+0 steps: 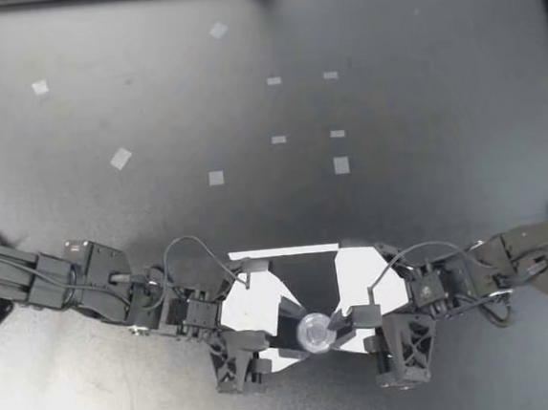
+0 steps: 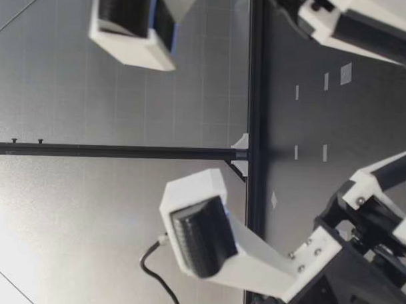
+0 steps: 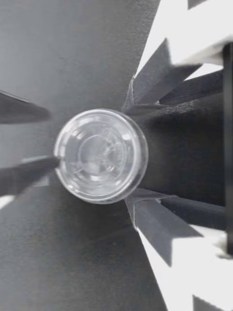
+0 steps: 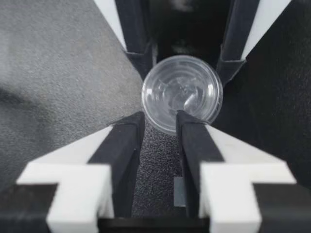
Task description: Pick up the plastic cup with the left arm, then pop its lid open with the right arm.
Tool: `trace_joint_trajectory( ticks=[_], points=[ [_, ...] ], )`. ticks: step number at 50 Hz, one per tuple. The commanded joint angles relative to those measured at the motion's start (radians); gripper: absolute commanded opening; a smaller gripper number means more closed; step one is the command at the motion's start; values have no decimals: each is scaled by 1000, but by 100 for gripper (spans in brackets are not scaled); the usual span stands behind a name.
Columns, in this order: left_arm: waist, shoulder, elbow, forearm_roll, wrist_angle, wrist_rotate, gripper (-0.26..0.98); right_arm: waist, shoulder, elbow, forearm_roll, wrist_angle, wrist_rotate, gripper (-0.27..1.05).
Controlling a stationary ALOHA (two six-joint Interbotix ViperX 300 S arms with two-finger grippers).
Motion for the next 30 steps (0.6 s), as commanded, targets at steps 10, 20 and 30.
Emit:
trace_joint_trajectory(
  ticks=[10,20,30],
  points=[
    [3,-6,-17,0,-28,-2,60,6,-2,-6,3,-11,17,38],
    [3,-3,-21,0,-32,-2,60,6,5,17,3,-15,64,38],
    [3,-5,-26,-2,-28,-9,60,5,25,9,0,-52,67,38]
  ],
)
